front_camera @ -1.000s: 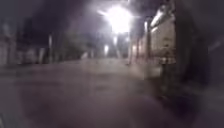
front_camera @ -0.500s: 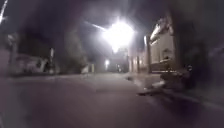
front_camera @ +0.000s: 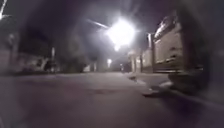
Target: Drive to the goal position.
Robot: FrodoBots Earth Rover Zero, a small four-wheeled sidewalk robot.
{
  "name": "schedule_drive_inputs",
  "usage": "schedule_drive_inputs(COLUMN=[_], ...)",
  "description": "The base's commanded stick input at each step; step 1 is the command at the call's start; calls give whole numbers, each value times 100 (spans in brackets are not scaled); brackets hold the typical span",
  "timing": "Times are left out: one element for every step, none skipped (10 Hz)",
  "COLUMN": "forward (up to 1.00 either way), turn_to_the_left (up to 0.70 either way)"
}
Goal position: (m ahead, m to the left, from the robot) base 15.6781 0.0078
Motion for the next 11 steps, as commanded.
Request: schedule_drive_inputs(forward=[70, 70, 70, 70, 70, 70, 70, 70, 70, 70, 70], turn_to_the_left=[-35, -35, -33, -15, 0, 0, 0, 0, 0, 0, 0])
